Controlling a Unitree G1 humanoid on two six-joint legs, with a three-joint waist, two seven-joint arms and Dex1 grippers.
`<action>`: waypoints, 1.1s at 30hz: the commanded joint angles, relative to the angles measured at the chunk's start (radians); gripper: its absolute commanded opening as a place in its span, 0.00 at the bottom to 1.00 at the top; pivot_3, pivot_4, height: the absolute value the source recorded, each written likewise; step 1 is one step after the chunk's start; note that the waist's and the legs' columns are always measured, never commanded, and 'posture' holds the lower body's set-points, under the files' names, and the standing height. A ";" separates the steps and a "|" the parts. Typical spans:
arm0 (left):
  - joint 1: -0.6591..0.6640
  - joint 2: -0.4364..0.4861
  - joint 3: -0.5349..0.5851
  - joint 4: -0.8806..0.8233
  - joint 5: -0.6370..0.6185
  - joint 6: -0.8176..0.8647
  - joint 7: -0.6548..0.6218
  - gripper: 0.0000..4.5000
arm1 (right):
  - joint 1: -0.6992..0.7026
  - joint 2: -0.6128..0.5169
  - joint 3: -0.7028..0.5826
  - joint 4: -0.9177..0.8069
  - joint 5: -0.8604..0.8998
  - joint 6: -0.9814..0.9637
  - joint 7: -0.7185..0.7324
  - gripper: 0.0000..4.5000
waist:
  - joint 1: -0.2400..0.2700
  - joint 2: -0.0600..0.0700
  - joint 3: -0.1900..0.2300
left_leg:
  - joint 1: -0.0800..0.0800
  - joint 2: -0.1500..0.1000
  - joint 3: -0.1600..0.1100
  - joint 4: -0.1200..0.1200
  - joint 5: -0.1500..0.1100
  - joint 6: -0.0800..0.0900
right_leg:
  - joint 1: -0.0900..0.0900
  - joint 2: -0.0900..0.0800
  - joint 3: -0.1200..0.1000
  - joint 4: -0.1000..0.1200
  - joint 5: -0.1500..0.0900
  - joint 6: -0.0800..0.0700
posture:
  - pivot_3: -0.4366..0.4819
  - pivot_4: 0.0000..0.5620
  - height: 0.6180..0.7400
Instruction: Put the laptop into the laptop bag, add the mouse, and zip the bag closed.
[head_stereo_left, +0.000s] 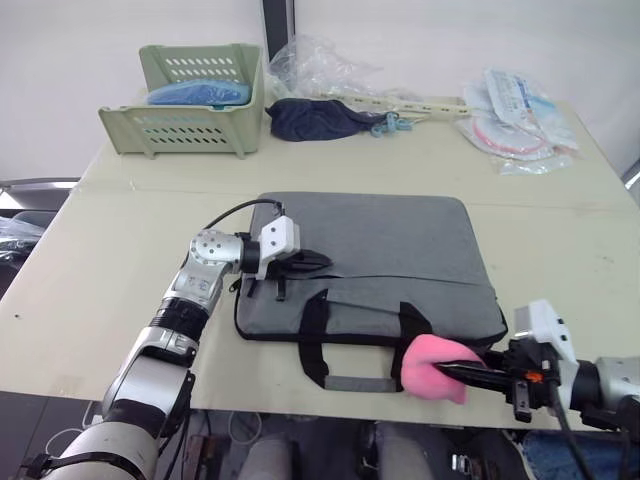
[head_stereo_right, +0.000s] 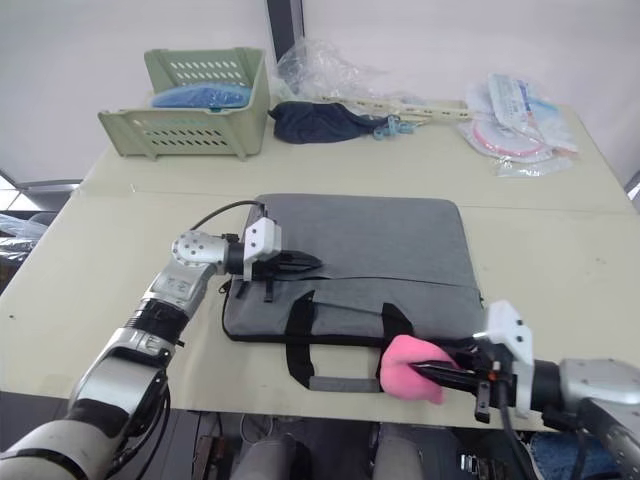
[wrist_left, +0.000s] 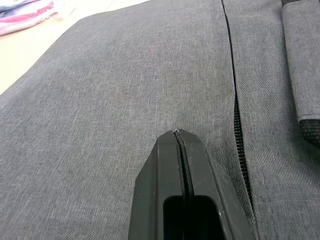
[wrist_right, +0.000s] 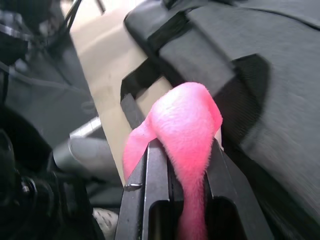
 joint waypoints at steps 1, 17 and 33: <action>0.079 0.026 -0.059 0.139 0.103 0.015 -0.013 0.00 | 0.034 -0.009 -0.096 0.010 0.042 0.007 0.025 0.00 | -0.002 0.001 0.000 | 0.000 0.000 0.000 0.000 0.000 0.001 | 0.000 0.000 0.000 0.000 0.000 0.000 | 0.48 0.27 1.00; 0.071 0.022 -0.072 0.185 0.127 -0.025 0.005 0.00 | 0.071 0.025 -0.209 0.251 0.064 0.000 0.024 0.00 | -0.002 0.006 -0.004 | 0.003 -0.001 0.001 0.000 -0.001 0.001 | 0.002 -0.002 0.001 -0.001 0.000 0.001 | 0.48 0.27 1.00; 0.063 0.016 -0.094 0.216 0.164 -0.061 0.016 0.00 | -0.214 0.176 -0.205 0.412 0.207 0.131 -0.373 0.00 | -0.003 0.011 -0.007 | 0.013 -0.002 0.003 -0.001 -0.001 0.001 | 0.003 -0.012 0.012 0.002 0.001 0.001 | 0.48 0.27 1.00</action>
